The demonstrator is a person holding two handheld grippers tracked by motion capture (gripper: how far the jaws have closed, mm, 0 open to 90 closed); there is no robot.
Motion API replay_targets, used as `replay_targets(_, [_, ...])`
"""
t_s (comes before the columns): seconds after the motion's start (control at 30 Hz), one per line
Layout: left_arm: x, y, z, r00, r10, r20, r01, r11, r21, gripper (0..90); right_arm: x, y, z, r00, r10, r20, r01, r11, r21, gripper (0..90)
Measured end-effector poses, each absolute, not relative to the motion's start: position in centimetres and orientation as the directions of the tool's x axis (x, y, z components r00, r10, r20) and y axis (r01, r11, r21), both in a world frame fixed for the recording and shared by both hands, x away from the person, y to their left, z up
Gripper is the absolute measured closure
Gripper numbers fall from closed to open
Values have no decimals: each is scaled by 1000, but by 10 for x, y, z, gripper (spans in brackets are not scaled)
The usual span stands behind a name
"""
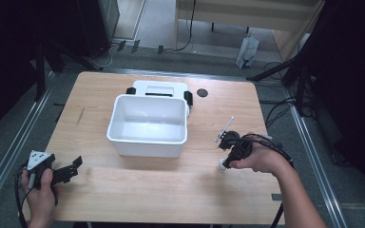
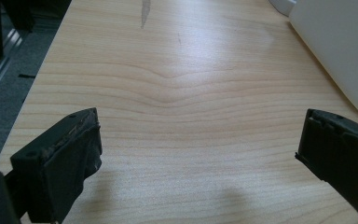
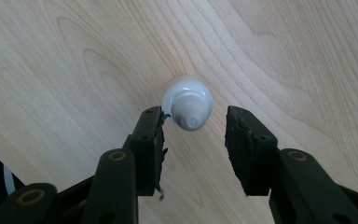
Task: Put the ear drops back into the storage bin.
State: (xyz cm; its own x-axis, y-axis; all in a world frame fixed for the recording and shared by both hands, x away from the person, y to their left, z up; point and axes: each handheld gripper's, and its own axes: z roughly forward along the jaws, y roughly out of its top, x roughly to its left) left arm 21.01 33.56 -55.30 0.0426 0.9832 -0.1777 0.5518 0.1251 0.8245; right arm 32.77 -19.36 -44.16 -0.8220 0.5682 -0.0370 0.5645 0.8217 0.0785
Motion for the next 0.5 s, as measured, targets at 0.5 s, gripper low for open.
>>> replay_targets(0.5, [210,336,-553,47,982,-182,555,126,822,4,333,-191,-452,-812,584,-2,583,809,74,719])
